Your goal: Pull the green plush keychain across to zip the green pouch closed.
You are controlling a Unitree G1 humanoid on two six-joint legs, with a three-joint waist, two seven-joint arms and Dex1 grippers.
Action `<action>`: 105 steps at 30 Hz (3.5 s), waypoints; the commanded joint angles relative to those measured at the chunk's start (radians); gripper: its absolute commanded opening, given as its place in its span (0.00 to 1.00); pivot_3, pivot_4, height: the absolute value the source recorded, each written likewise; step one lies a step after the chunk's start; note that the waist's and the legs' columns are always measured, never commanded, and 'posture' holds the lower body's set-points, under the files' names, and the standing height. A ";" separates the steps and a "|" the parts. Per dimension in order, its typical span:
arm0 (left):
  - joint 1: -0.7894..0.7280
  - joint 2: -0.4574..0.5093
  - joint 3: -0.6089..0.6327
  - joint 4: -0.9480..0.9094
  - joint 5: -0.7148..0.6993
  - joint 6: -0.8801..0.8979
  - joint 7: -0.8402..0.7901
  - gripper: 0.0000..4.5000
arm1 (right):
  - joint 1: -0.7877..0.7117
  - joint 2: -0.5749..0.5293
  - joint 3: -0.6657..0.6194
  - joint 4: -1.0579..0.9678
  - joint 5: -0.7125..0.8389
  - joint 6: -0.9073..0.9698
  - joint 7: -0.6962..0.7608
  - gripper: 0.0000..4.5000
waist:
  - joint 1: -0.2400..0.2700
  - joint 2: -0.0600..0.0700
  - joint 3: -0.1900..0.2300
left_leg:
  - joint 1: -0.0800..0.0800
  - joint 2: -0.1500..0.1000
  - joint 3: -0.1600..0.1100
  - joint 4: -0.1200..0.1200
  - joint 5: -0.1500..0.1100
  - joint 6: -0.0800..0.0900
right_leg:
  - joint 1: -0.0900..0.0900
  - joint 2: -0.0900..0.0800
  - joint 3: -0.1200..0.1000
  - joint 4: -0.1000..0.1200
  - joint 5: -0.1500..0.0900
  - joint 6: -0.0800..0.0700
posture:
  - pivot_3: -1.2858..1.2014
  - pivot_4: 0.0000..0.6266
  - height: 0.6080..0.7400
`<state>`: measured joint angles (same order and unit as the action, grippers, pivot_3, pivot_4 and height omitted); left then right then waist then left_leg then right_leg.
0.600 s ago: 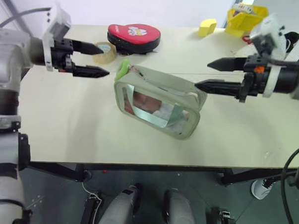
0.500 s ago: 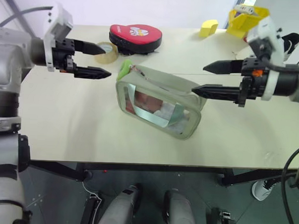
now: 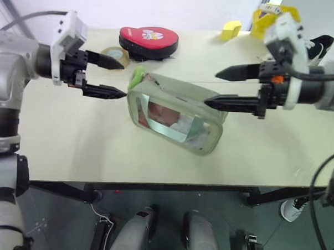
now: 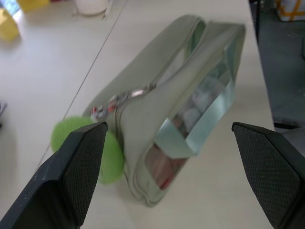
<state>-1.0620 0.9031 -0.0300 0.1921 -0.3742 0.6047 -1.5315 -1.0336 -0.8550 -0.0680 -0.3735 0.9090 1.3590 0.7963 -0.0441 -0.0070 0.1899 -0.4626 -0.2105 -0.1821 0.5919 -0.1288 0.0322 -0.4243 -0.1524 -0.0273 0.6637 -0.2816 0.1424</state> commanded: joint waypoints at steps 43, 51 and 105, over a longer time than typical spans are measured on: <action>-0.066 0.012 -0.005 -0.083 -0.114 0.040 0.000 1.00 | -0.170 0.157 0.452 0.826 -0.949 -1.674 0.323 0.02 | -0.004 0.000 0.000 | 0.002 0.005 0.000 0.002 0.006 -0.006 | 0.000 0.012 0.004 0.003 0.005 -0.002 | 0.52 0.24 1.00; -0.046 0.018 -0.001 -0.094 -0.115 0.036 0.011 1.00 | -0.082 0.158 0.401 0.699 -0.896 -1.354 0.414 0.02 | -0.001 0.000 0.000 | 0.003 0.017 0.000 -0.002 0.010 -0.015 | -0.003 0.023 0.005 0.005 0.011 -0.013 | 0.52 0.24 1.00; -0.060 -0.022 -0.013 -0.070 -0.100 -0.001 0.021 1.00 | -0.233 0.309 0.390 0.927 -1.047 -1.386 0.307 0.06 | -0.005 0.000 0.000 | 0.004 0.021 0.009 -0.009 0.014 -0.019 | -0.010 0.027 0.016 0.005 0.013 -0.015 | 0.52 0.24 1.00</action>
<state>-1.1037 0.8714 -0.0636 0.1354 -0.4685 0.6186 -1.5115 -1.2565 -0.5478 0.3456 0.6043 -0.1517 -0.0066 1.0976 -0.0489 -0.0066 0.1901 -0.4584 -0.1889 -0.1735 0.5827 -0.1148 0.0135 -0.4345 -0.1248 -0.0114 0.6688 -0.2684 0.1275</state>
